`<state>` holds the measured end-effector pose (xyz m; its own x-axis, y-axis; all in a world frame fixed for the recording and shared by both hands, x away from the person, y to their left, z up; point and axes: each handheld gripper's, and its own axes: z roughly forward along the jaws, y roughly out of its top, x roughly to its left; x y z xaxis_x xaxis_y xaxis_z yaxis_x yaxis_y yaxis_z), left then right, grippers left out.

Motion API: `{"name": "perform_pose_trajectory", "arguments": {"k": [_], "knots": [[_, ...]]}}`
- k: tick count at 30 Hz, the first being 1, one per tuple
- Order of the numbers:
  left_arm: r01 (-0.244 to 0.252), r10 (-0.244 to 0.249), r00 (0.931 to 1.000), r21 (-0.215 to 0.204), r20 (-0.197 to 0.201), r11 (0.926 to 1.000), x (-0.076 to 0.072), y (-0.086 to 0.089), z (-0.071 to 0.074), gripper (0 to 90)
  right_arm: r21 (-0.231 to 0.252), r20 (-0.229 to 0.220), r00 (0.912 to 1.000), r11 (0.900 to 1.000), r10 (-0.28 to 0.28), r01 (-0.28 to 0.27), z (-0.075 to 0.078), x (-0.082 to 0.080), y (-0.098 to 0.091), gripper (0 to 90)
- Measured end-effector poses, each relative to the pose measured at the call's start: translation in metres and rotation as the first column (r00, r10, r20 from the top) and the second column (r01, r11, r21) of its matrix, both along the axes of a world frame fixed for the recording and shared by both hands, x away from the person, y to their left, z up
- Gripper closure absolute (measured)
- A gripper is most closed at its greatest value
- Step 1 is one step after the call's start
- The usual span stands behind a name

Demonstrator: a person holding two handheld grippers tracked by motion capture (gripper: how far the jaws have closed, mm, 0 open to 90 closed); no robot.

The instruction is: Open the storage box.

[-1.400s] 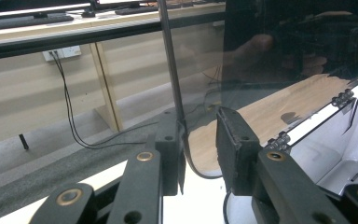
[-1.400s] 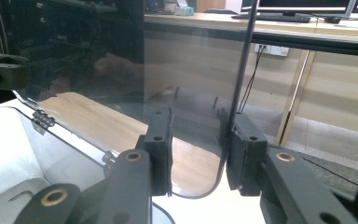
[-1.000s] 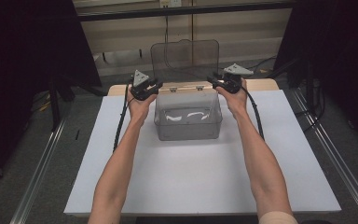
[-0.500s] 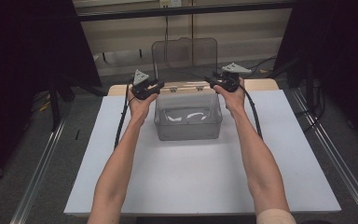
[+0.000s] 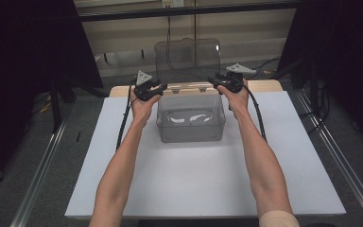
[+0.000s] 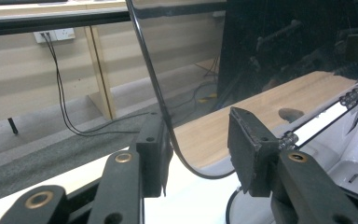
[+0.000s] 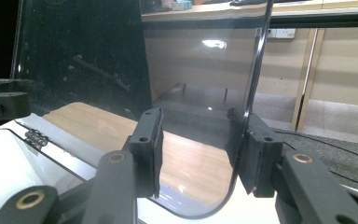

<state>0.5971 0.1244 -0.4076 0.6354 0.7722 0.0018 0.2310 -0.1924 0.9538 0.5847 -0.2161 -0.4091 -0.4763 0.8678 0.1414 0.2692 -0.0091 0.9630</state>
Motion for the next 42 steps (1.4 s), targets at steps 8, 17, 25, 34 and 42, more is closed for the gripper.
{"name": "perform_pose_trajectory", "arguments": {"k": [8, 17, 25, 34, 42], "knots": [[-0.005, 0.004, 0.9997, -0.027, -0.024, 0.9996, 0.0015, 0.0001, -0.0021, 58.2, -0.006, -0.012, 0.9999, 1.0, -0.007, 0.007, -0.001, 0.0011, 0.0011, 53.2], [-0.015, 0.014, 0.9992, -0.033, -0.039, 0.9993, 0.0023, -0.0013, -0.0032, 55.2, -0.009, -0.029, 0.9995, 0.9999, -0.009, 0.009, -0.0021, 0.0033, 0.0018, 51.3], [-0.02, 0.017, 0.9975, -0.041, -0.068, 0.999, 0.0031, -0.0007, -0.0046, 53.5, -0.019, -0.049, 0.9987, 0.9997, -0.017, 0.016, -0.0036, 0.0039, 0.0027, 48.9], [-0.025, 0.018, 0.9947, -0.066, -0.101, 0.9975, 0.0051, 0.0013, -0.0068, 52.0, -0.012, -0.072, 0.9972, 0.9998, -0.018, 0.017, -0.0064, 0.0053, 0.0015, 48.6], [-0.03, 0.02, 0.9931, -0.085, -0.116, 0.9959, 0.0056, 0.0015, -0.0075, 52.1, -0.025, -0.102, 0.9945, 0.9994, -0.026, 0.024, -0.005, 0.005, 0.0021, 46.6]]}}
